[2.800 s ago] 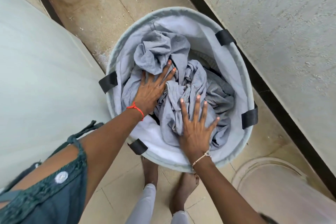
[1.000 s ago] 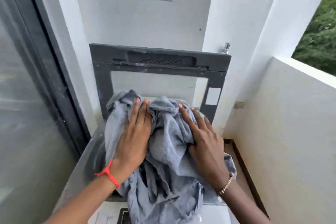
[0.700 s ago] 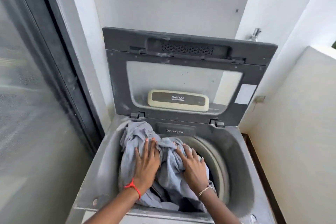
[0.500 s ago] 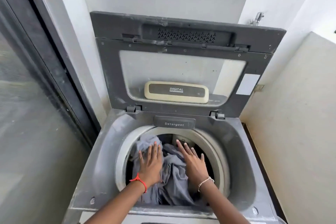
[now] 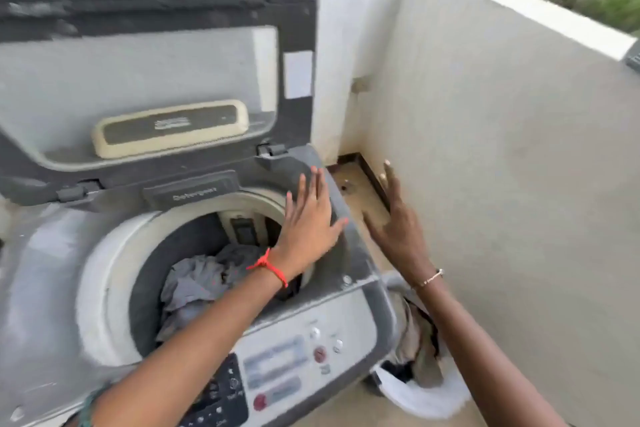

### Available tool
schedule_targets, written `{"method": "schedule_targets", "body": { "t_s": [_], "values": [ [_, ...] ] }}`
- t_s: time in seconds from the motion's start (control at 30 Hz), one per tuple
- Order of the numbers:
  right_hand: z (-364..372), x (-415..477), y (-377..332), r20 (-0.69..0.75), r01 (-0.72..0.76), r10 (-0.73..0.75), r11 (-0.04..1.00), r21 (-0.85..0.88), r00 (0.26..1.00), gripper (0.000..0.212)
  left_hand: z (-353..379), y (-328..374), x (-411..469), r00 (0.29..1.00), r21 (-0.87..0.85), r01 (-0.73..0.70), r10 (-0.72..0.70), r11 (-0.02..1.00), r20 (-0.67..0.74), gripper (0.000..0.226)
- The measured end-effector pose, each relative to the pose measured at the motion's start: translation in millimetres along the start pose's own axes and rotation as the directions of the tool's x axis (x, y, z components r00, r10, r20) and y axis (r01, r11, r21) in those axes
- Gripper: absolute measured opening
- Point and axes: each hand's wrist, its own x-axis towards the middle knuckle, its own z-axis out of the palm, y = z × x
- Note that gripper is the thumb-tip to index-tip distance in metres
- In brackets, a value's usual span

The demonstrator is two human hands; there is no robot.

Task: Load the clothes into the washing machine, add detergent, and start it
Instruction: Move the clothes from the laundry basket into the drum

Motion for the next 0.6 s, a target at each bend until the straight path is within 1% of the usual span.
{"method": "schedule_targets", "body": {
  "t_s": [0.03,0.1,0.17,0.2,0.27,0.3,0.37,0.4,0.43,0.53,0.6],
  "values": [
    [-18,-9,23,-0.041,-0.067,0.066,0.998,-0.013,0.997,0.085,7,27,4,0.998,-0.011,-0.067,0.067,0.998,-0.022,0.088],
    [-49,-31,73,-0.074,-0.200,0.198,0.980,-0.017,0.977,0.084,30,76,8,0.984,-0.031,-0.180,0.180,0.983,-0.020,0.087],
    [-68,-60,125,-0.054,-0.313,0.311,0.950,-0.023,0.949,0.083,63,117,8,0.966,-0.038,-0.252,0.254,0.967,0.047,0.086],
    [-75,-76,150,-0.024,-0.359,0.359,0.933,-0.032,0.933,0.083,83,133,8,0.958,-0.037,-0.263,0.266,0.964,0.104,0.086],
    [-78,-107,196,0.039,-0.440,0.442,0.896,-0.056,0.896,0.082,130,156,10,0.949,-0.058,-0.226,0.233,0.972,0.214,0.084],
    [-76,-123,217,0.068,-0.465,0.469,0.883,-0.067,0.880,0.081,159,161,10,0.948,-0.050,-0.200,0.207,0.978,0.240,0.081],
    [-61,-154,256,0.124,-0.469,0.477,0.879,-0.085,0.870,0.082,223,159,8,0.967,0.059,-0.206,0.194,0.977,0.163,0.073],
    [-48,-168,273,0.161,-0.468,0.477,0.879,-0.092,0.864,0.085,258,153,6,0.969,0.114,-0.212,0.193,0.971,0.157,0.074],
    [-33,-182,291,0.209,-0.469,0.480,0.877,-0.101,0.852,0.087,293,145,3,0.970,0.166,-0.206,0.178,0.964,0.168,0.078],
    [27,-221,351,0.322,-0.448,0.468,0.883,-0.137,0.823,0.099,393,108,-6,0.952,0.279,-0.167,0.081,0.946,0.297,0.103],
    [73,-238,393,0.364,-0.446,0.498,0.867,-0.221,0.788,0.109,454,79,1,0.936,0.336,-0.177,0.052,0.925,0.349,0.116]
  ]
}}
